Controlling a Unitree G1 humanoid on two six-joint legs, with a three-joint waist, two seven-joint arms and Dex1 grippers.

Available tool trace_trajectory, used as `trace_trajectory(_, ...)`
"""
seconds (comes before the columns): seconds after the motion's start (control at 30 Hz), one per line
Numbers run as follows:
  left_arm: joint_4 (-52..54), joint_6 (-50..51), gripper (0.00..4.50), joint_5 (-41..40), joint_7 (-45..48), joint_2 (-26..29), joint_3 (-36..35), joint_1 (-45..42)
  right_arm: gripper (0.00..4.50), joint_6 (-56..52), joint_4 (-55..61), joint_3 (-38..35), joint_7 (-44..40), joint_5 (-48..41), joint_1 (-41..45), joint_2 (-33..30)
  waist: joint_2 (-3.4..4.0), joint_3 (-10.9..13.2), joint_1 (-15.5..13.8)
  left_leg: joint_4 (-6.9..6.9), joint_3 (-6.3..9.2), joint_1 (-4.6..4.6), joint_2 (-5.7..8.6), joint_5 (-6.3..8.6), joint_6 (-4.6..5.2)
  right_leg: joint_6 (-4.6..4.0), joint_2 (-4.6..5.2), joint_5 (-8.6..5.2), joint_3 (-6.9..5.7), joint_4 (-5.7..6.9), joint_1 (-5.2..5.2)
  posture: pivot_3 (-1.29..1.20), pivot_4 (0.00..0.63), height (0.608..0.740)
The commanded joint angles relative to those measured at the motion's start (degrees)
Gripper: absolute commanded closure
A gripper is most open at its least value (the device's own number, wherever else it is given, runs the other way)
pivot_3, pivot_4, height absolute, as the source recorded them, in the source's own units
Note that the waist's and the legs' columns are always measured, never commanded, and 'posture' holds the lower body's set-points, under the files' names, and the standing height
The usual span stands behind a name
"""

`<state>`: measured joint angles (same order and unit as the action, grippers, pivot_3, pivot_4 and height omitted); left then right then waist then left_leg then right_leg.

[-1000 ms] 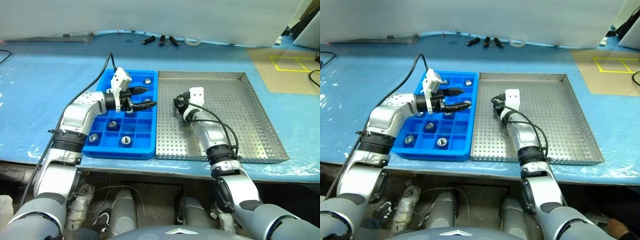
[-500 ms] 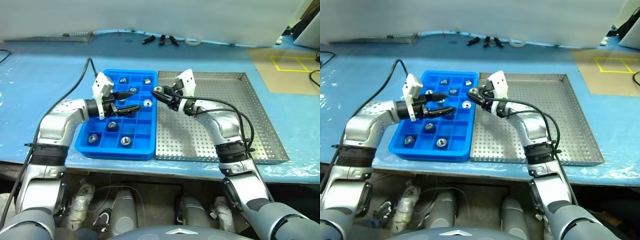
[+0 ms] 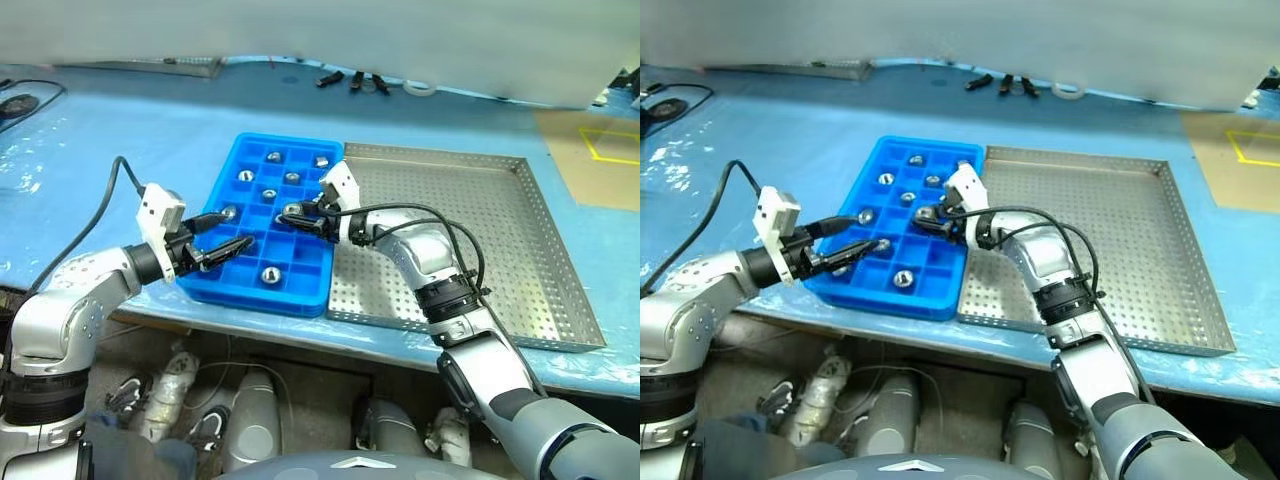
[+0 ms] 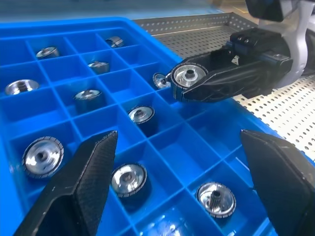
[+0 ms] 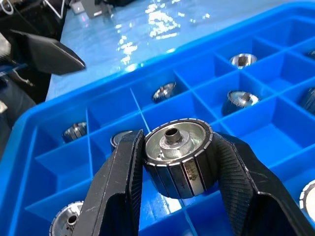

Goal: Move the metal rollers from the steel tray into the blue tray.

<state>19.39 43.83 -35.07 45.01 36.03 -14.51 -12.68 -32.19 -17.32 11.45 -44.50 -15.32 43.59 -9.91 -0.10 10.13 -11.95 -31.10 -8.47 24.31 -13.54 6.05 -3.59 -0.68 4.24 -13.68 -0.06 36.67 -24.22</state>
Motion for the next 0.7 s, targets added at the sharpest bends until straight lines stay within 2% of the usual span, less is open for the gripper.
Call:
trace_trajectory(0.03, 2.93, 0.42, 0.29, -1.87, -1.21, 1.27, -2.10, 0.09, 2.72, -0.31, 4.09, -1.38, -3.07, -1.72, 0.33, -2.05, 0.00, 0.00, -0.50, 0.00, 0.00, 0.00, 0.00, 0.00, 0.00, 0.00, 0.00, 0.00, 0.00, 0.00, 0.01, 0.36, 0.150, 0.740)
trace_trajectory(0.13, 2.79, 0.56, 0.29, -2.26, -1.33, 1.76, -1.93, 0.00, 2.72, -1.90, 10.41, 1.57, -8.47, -2.39, -3.71, -6.37, -0.01, -0.01, -1.33, -0.02, 0.00, 0.01, 0.01, 0.00, 0.00, 0.02, 0.00, 0.00, 0.01, -0.01, 0.01, 0.35, 0.150, 0.740)
trace_trajectory(0.3, 1.27, 0.30, 0.29, -2.43, -0.93, 2.66, -0.61, -1.61, 2.72, -8.79, 18.23, 2.89, -14.18, -7.20, -7.94, -9.56, -0.01, -0.01, -1.38, -0.02, 0.00, -0.01, -0.02, -0.02, -0.03, 0.07, -0.04, -0.03, 0.03, -0.01, 0.00, 0.33, 0.150, 0.740)
trace_trajectory(0.53, -0.75, 0.10, 0.29, -2.34, 0.05, 3.53, 0.88, -3.86, 2.72, -9.01, 17.74, 3.08, -12.41, -6.47, -8.75, -8.53, -0.01, -0.01, -1.33, -0.02, 0.00, -0.11, 0.01, -0.01, -0.02, 0.07, -0.04, -0.03, 0.11, 0.04, 0.00, 0.30, 0.150, 0.740)
trace_trajectory(0.63, -1.46, -0.12, 0.29, -2.12, 0.44, 3.78, 1.27, -4.29, 2.72, -4.18, 12.86, 2.31, -6.57, -2.01, -7.49, -6.73, -0.01, -0.01, -1.29, -0.02, 0.00, -0.11, 0.01, -0.03, -0.04, 0.06, -0.04, -0.03, 0.10, 0.04, 0.00, 0.30, 0.150, 0.740)
trace_trajectory(0.7, -1.57, -0.07, 0.29, -2.17, 0.52, 3.88, 1.48, -4.58, 2.72, -3.20, 11.31, 1.61, -5.73, -1.65, -6.71, -6.26, -0.01, -0.01, -1.27, -0.03, 0.00, -0.10, 0.01, -0.10, -0.17, 0.06, -0.04, -0.03, 0.10, 0.04, 0.00, 0.29, 0.150, 0.740)
